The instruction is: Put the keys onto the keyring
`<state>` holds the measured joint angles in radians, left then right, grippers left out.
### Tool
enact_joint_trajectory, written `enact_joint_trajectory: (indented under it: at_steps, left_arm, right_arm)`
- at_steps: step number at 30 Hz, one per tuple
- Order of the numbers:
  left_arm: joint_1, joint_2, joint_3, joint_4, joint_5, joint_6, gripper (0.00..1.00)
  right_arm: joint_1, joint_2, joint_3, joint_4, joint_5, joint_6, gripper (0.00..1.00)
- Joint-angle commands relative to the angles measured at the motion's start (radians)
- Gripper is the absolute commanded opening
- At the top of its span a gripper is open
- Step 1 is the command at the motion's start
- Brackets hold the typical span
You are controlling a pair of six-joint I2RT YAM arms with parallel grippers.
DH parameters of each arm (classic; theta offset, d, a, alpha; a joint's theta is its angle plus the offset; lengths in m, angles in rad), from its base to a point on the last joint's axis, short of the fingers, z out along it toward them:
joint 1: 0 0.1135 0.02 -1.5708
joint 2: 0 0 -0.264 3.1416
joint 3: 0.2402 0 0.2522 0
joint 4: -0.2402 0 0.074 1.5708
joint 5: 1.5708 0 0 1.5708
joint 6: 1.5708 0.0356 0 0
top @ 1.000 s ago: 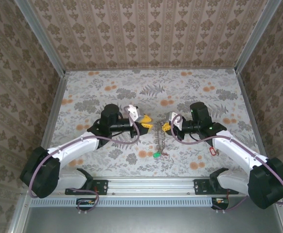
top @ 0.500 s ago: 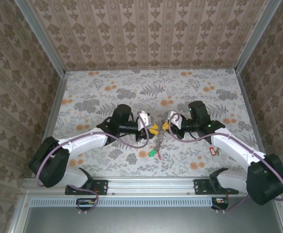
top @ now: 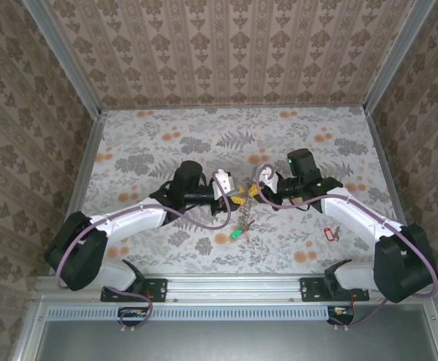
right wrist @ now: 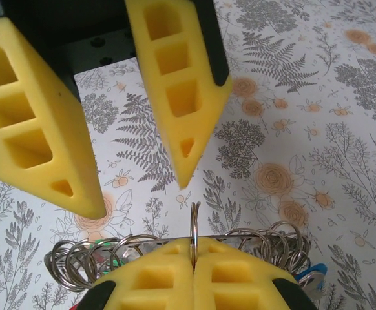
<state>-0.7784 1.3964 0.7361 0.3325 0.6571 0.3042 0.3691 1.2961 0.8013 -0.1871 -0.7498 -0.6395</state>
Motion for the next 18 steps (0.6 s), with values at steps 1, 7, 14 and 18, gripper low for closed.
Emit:
enact_joint_trajectory:
  at_steps: [1,7,14,18]
  left_arm:
    - [-0.006,0.017,0.018,0.04,0.008,0.007,0.35]
    - [-0.007,0.037,0.041,0.021,0.004,0.013,0.35]
    - [-0.007,0.058,0.067,0.03,0.009,0.013,0.35]
    - [-0.006,0.07,0.075,0.021,0.017,0.017,0.31]
  right_arm:
    - [-0.001,-0.045,0.001,-0.004,-0.068,-0.06,0.0]
    - [-0.001,-0.057,0.001,-0.043,-0.07,-0.112,0.0]
    - [0.0,-0.057,0.001,-0.055,-0.066,-0.135,0.0]
    - [0.0,-0.055,0.001,-0.058,-0.066,-0.144,0.0]
